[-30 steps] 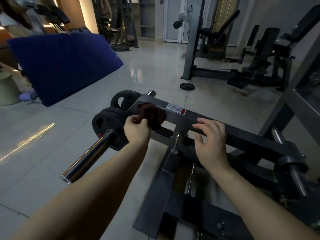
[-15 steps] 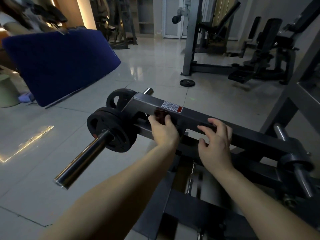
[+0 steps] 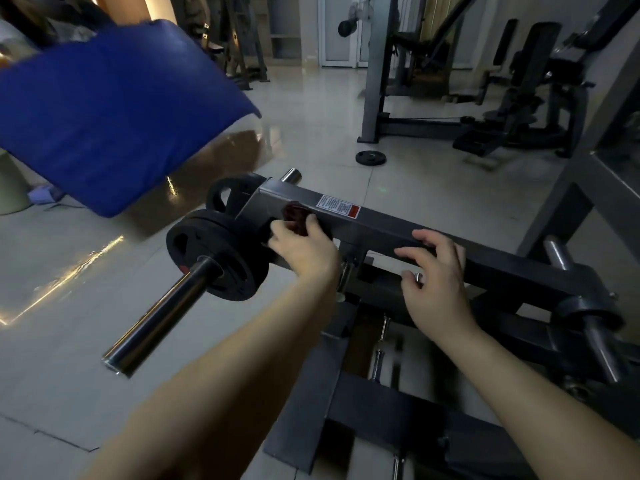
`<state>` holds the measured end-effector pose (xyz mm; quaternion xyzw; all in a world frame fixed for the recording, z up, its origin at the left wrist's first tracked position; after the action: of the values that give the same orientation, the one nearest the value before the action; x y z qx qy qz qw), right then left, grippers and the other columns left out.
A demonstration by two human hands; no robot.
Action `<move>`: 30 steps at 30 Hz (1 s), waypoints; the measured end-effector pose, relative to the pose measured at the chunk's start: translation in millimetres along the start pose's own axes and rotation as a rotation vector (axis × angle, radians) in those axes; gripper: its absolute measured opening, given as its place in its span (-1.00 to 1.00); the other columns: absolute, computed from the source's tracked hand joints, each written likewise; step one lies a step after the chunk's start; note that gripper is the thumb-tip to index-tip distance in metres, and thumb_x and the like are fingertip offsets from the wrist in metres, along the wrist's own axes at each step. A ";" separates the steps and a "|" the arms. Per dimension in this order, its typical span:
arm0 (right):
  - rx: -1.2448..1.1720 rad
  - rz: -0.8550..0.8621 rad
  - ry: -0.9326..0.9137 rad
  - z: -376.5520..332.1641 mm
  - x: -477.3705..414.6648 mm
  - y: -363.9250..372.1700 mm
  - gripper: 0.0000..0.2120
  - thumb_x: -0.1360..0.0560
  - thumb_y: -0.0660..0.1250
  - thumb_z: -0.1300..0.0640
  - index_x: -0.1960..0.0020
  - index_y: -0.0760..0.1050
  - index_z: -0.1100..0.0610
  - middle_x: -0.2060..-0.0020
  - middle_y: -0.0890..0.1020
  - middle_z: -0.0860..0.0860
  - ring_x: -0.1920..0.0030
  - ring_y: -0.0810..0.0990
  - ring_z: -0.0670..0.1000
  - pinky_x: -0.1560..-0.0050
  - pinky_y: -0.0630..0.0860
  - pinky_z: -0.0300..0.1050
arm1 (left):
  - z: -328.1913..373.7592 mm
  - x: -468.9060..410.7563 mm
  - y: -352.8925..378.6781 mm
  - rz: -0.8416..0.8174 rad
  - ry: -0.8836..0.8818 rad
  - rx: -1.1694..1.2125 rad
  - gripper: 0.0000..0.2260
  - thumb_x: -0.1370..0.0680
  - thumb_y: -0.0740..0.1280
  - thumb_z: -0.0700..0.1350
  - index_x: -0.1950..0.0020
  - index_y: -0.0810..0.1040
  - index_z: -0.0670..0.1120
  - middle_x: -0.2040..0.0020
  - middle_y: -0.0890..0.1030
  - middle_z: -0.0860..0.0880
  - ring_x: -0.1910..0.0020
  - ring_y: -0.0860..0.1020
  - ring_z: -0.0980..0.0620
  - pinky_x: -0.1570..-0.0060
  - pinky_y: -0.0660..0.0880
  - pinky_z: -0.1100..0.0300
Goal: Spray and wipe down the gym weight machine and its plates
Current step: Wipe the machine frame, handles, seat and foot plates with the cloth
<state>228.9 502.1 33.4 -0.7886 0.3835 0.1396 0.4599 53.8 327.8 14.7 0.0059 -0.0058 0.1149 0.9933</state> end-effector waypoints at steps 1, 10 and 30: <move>-0.010 0.000 -0.001 0.8 -0.5 -1.6 -0.65 -0.45 0.42 0.38 -0.17 0.65 0.09 -0.35 0.44 0.00 -0.38 0.33 0.06 -0.40 0.35 -0.01 | 1.5 13.7 9.5 -0.060 0.050 -0.033 -0.77 -0.59 0.41 -0.08 -0.11 0.42 -0.15 -0.18 0.34 -0.09 -0.02 0.39 -0.04 -0.11 0.28 0.32; -0.054 -0.041 0.042 -4.1 2.1 0.9 -0.67 -0.48 0.42 0.38 -0.17 0.65 0.08 -0.39 0.41 -0.01 -0.44 0.24 -0.02 -0.26 0.15 -0.42 | 49.1 -26.3 -20.2 0.021 0.254 -0.232 -0.81 -0.56 0.42 -0.14 -0.12 0.52 -0.15 -0.33 0.38 -0.21 -0.28 0.39 -0.25 -0.33 0.27 0.02; -0.481 0.188 0.547 33.7 46.7 -20.5 -0.76 -0.63 0.30 0.23 -0.22 0.53 -0.05 -0.24 0.57 0.04 -0.14 0.61 0.00 -0.09 0.57 -0.24 | 17.8 129.0 51.5 -0.779 0.838 -0.514 -0.75 -0.49 0.50 -0.14 -0.12 0.55 -0.05 -0.25 0.42 -0.01 -0.21 0.36 0.01 -0.25 0.48 0.01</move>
<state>279.5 513.6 1.2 -0.8436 0.5192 0.0513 0.1272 167.4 407.2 34.7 -0.2770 0.3594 -0.2682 0.8498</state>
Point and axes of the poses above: each hand's wrist, its own x-axis away from the middle knuckle, its own y-axis out of the palm, z = x × y, the point moved 9 cm from there along -x, towards the middle knuckle
